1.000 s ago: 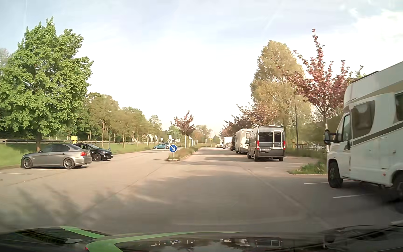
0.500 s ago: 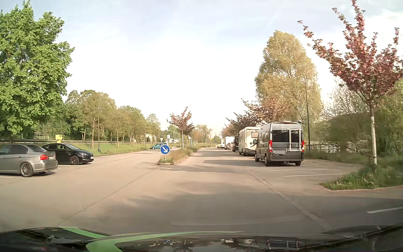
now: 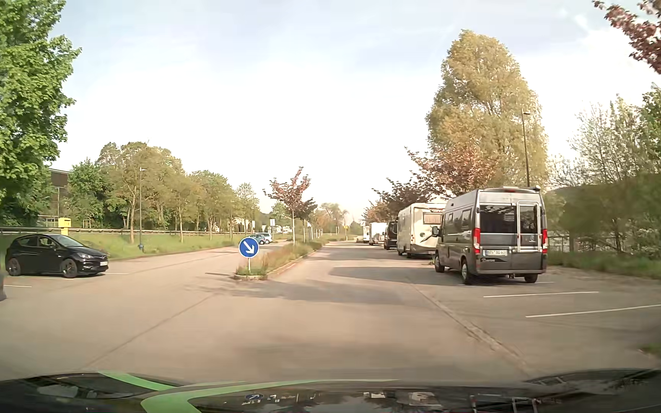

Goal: Follow the waypoints while adhering to traffic rules and regulations

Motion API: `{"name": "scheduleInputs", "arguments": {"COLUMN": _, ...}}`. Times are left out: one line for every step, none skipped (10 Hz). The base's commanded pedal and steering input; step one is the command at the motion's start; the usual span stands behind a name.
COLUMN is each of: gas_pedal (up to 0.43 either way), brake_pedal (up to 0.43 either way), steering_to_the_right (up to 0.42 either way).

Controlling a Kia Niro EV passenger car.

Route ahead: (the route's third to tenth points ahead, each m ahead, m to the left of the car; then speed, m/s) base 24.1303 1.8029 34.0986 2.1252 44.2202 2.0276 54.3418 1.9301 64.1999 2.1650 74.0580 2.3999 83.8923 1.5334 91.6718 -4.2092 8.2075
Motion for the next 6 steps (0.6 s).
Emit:
{"name": "scheduleInputs", "arguments": {"gas_pedal": 0.067, "brake_pedal": 0.0, "steering_to_the_right": -0.001}}
{"name": "scheduleInputs", "arguments": {"gas_pedal": 0.067, "brake_pedal": 0.0, "steering_to_the_right": -0.001}}
{"name": "scheduleInputs", "arguments": {"gas_pedal": 0.067, "brake_pedal": 0.0, "steering_to_the_right": -0.001}}
{"name": "scheduleInputs", "arguments": {"gas_pedal": 0.067, "brake_pedal": 0.0, "steering_to_the_right": -0.002}}
{"name": "scheduleInputs", "arguments": {"gas_pedal": 0.067, "brake_pedal": 0.0, "steering_to_the_right": -0.002}}
{"name": "scheduleInputs", "arguments": {"gas_pedal": 0.067, "brake_pedal": 0.0, "steering_to_the_right": -0.002}}
